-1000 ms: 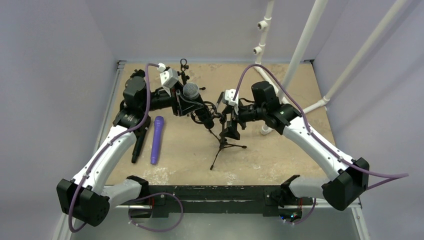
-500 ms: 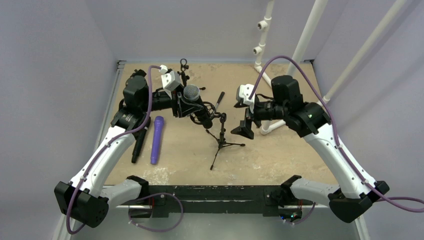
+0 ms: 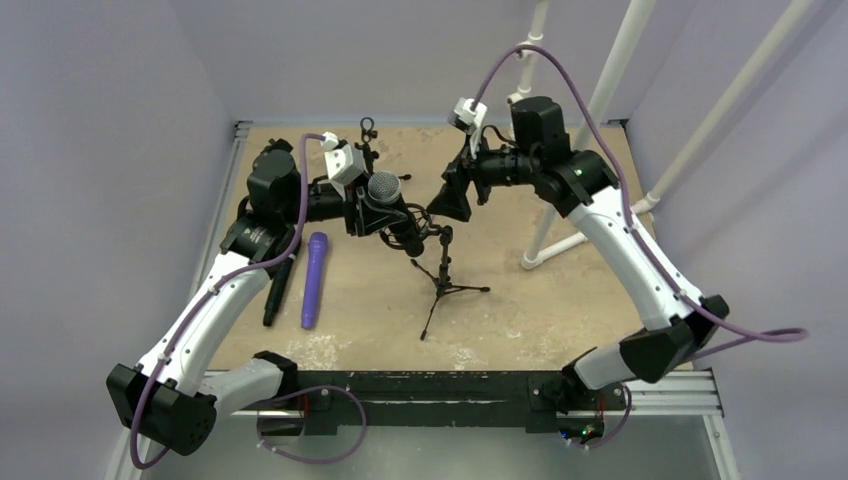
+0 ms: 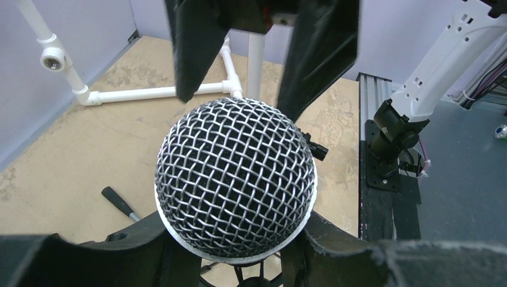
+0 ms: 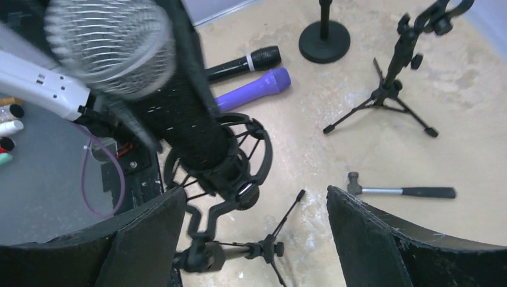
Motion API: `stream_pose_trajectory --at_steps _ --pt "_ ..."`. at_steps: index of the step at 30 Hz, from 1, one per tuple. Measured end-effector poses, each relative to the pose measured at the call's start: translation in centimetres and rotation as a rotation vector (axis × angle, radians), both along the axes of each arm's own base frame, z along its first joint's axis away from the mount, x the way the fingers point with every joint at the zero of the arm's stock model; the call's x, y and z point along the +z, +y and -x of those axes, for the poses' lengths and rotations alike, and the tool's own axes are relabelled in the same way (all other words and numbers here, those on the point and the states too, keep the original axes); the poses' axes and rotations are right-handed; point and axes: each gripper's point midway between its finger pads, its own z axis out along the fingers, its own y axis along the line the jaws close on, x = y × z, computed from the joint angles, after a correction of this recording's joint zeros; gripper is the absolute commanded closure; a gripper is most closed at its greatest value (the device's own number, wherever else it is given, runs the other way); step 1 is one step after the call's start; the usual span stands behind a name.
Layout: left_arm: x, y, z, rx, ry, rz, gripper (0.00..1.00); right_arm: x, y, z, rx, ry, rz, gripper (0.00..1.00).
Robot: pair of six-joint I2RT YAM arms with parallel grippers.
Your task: Remove the microphone from the stand
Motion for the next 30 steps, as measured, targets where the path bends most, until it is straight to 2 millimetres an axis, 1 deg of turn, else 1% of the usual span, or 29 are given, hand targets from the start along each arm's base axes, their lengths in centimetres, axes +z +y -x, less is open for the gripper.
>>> stream_pose_trajectory --at_steps 4,6,8,13,22,30 --pt "0.0 0.0 0.0 0.001 0.002 -0.003 1.00 -3.4 1.6 -1.8 -0.022 0.099 0.051 0.15" --pt "0.0 0.0 0.0 0.002 0.002 -0.004 1.00 -5.0 2.4 -1.9 -0.021 0.131 0.087 0.15" --pt "-0.1 0.1 0.0 0.005 0.005 -0.007 1.00 -5.7 2.9 -1.5 -0.012 0.145 0.106 0.16" --pt "-0.1 0.1 0.0 0.003 0.003 -0.010 1.00 -5.6 2.9 -1.3 -0.023 0.122 0.122 0.20" --pt "-0.1 0.1 0.0 0.008 0.001 -0.015 1.00 -6.0 2.9 -0.8 -0.002 0.111 0.147 0.37" --pt "-0.1 0.0 0.0 0.005 -0.007 -0.018 1.00 -6.0 3.1 -0.2 0.019 0.079 0.174 0.46"
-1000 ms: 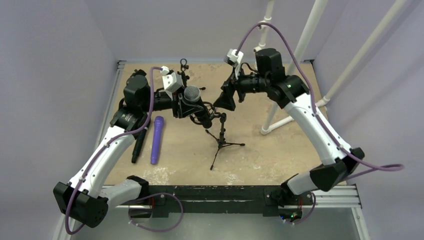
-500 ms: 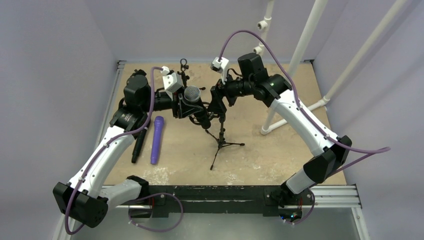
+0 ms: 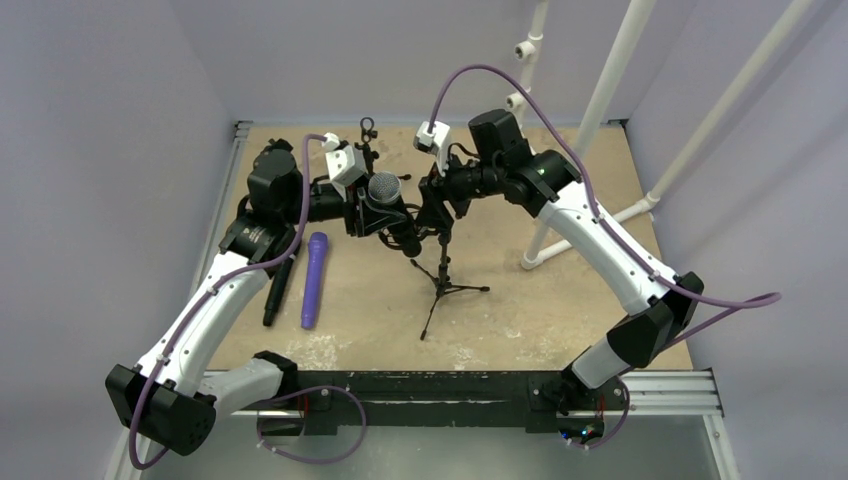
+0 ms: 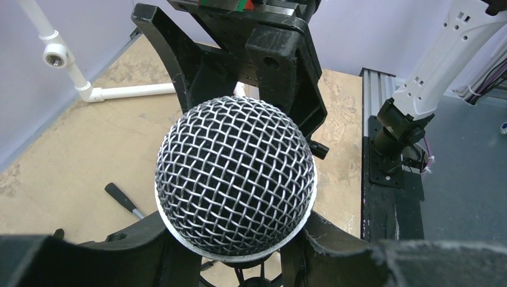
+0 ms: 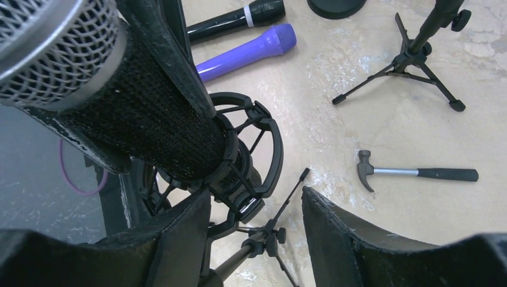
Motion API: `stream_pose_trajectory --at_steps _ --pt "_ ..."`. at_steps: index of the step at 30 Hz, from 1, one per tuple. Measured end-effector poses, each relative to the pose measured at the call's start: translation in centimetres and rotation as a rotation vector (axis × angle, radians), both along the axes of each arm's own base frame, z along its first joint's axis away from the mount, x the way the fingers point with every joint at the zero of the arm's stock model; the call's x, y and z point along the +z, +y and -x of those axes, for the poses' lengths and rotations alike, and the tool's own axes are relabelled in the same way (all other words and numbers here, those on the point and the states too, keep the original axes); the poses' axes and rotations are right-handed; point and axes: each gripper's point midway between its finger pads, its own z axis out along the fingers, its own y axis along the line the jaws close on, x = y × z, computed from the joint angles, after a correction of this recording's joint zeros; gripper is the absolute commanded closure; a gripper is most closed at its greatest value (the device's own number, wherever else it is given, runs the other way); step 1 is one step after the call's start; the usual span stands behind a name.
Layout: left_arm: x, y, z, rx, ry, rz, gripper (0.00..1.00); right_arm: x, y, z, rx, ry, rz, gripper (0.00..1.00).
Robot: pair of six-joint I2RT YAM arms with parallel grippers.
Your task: Remove the microphone from the stand
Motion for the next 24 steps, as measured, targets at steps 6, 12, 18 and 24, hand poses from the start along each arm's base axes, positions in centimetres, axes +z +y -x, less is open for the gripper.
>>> stream_pose_trajectory --at_steps 6,12,18,24 --pt "0.0 0.1 -0.1 0.008 0.002 -0.004 1.00 0.1 0.4 0.4 -0.006 -0.048 0.044 0.74" --pt "0.0 0.0 -0.1 0.010 0.011 -0.003 1.00 0.2 0.3 -0.5 -0.059 -0.107 0.082 1.00" --pt "0.3 -0.2 -0.6 0.017 0.030 0.019 1.00 0.5 0.1 -1.6 -0.113 -0.162 0.098 1.00" --pt "0.8 -0.2 -1.3 0.045 0.076 0.053 1.00 0.5 -0.2 -2.0 -0.147 -0.199 0.097 1.00"
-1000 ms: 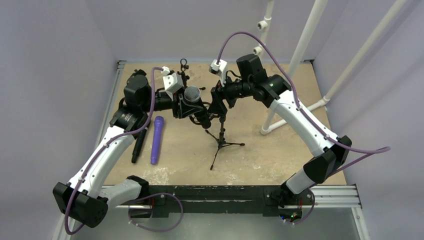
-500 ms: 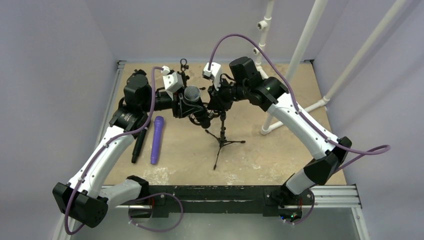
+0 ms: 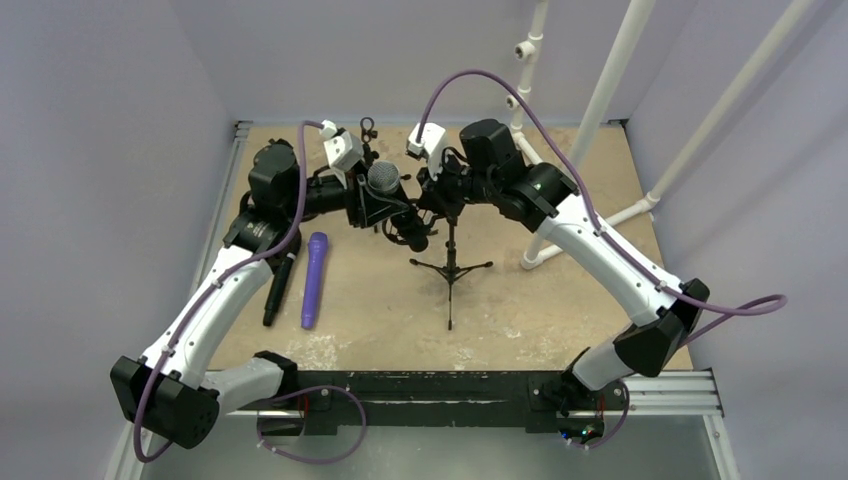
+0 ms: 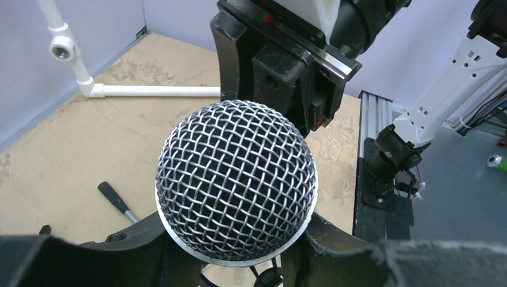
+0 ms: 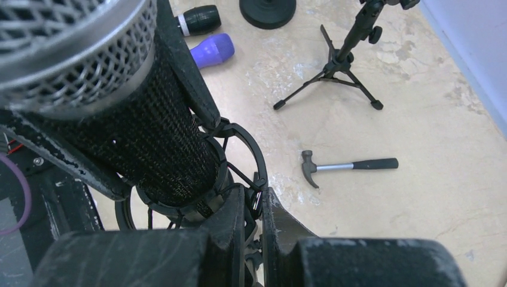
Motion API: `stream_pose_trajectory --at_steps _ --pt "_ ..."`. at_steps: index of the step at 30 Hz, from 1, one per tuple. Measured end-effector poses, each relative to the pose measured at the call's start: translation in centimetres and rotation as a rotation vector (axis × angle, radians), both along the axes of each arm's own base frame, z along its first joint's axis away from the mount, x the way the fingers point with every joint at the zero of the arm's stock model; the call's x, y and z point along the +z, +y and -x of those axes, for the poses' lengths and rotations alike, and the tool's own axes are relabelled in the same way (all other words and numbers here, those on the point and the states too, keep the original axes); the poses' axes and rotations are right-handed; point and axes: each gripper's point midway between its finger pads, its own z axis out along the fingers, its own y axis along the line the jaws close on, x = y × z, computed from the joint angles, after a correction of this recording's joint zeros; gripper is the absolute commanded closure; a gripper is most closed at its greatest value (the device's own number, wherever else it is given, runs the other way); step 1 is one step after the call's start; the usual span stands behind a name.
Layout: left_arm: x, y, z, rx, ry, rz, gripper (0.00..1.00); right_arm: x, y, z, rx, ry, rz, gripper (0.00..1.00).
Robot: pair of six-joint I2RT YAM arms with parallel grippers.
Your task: Remove the microphone from the stand
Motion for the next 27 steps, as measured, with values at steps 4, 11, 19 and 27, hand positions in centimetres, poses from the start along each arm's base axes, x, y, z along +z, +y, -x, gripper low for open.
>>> stream_pose_trajectory --at_steps 4,11,19,27 --pt "0.3 0.0 -0.2 0.006 0.018 0.015 1.00 -0.1 -0.3 0.0 -0.013 -0.023 -0.009 1.00" --pt "2.1 0.0 -0.1 0.004 0.001 0.035 1.00 -0.2 -1.0 0.5 -0.019 -0.055 -0.033 1.00" --pt "4.8 0.6 0.3 0.014 -0.025 0.035 1.00 -0.2 -1.2 0.8 -0.019 -0.069 -0.046 1.00" --pt "9.2 2.8 2.2 0.042 -0.115 0.001 1.00 -0.2 -1.4 1.1 -0.014 -0.071 -0.047 1.00"
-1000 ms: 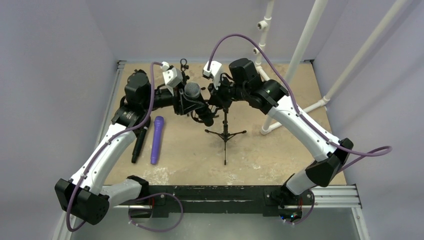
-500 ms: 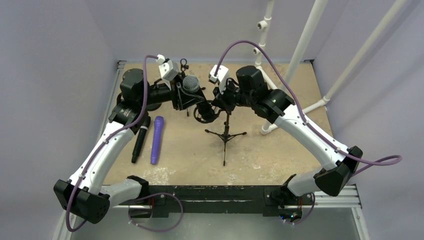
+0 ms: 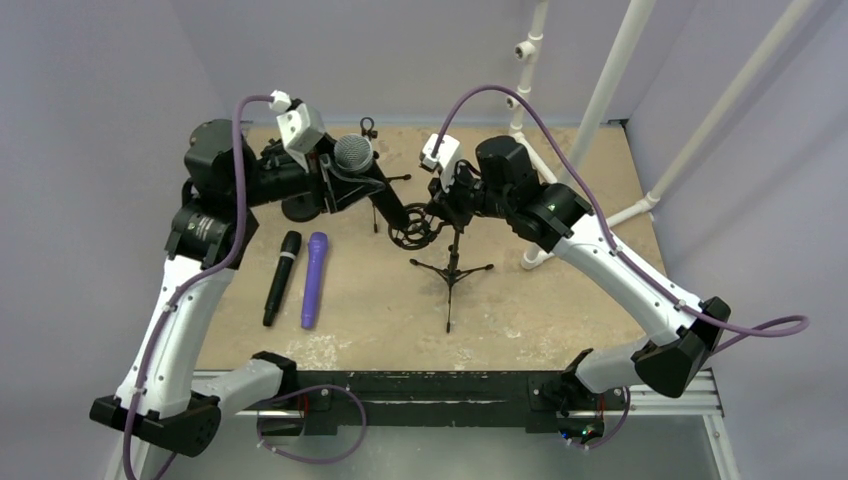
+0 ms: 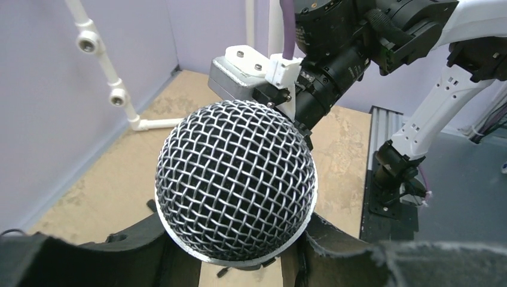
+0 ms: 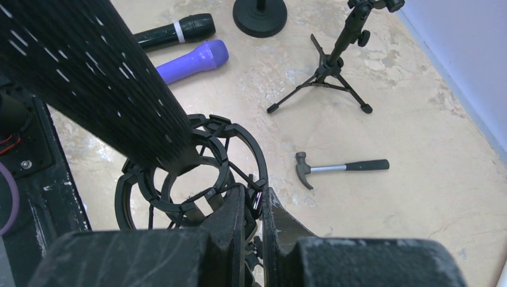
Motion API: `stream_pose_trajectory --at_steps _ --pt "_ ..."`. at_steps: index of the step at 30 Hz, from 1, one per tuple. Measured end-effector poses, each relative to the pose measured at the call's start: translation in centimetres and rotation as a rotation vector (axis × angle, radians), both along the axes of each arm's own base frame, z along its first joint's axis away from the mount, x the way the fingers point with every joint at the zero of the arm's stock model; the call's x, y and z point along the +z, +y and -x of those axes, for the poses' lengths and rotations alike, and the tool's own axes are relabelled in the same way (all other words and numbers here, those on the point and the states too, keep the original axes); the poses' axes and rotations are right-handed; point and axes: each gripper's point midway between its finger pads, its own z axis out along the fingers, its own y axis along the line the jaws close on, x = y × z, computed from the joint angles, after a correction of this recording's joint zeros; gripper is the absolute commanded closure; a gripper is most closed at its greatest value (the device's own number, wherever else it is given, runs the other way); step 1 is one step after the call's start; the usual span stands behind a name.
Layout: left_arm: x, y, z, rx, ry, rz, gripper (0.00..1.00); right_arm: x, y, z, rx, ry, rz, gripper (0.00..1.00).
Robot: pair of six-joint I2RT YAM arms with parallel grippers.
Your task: Remove the microphone from the stand
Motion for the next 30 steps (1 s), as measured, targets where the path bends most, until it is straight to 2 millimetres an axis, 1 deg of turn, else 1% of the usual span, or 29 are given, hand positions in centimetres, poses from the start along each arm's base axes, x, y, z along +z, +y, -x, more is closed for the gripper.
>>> stream_pose_trajectory --at_steps 3,6,10,13,16,17,19,22,25,30 --pt "1.2 1.6 1.0 0.050 -0.044 -0.021 1.00 0.1 -0.1 0.1 0.001 -0.003 -0.001 1.00" --pt "1.8 3.4 1.9 0.117 -0.070 -0.040 1.00 0.1 -0.1 0.1 0.001 -0.005 -0.001 1.00" --pt "1.0 5.1 1.8 0.199 -0.044 -0.068 1.00 0.1 -0.1 0.1 0.003 -0.007 -0.001 1.00" --pt "-0.5 5.8 1.1 0.250 0.003 -0.101 1.00 0.1 -0.1 0.2 0.004 -0.008 -0.003 1.00" --pt "-3.8 6.4 -0.5 0.302 0.096 -0.153 1.00 0.1 -0.1 0.2 0.008 -0.007 -0.005 1.00" --pt "-5.4 6.6 -1.3 0.321 0.137 -0.174 1.00 0.1 -0.1 0.2 0.009 -0.006 -0.006 1.00" --pt "-9.1 7.0 -2.6 0.357 0.234 -0.223 1.00 0.2 -0.1 0.3 0.014 -0.004 -0.008 1.00" --pt "-15.4 7.5 -4.1 0.399 0.415 -0.303 1.00 0.2 0.0 0.3 0.019 -0.002 -0.011 1.00" --pt "-20.4 8.0 -4.4 0.423 0.579 -0.372 1.00 0.2 -0.2 0.3 0.017 -0.003 -0.012 1.00" --pt "-25.5 8.3 -4.5 0.450 0.764 -0.434 0.95 0.2 -0.3 0.3 0.018 0.000 -0.015 1.00"
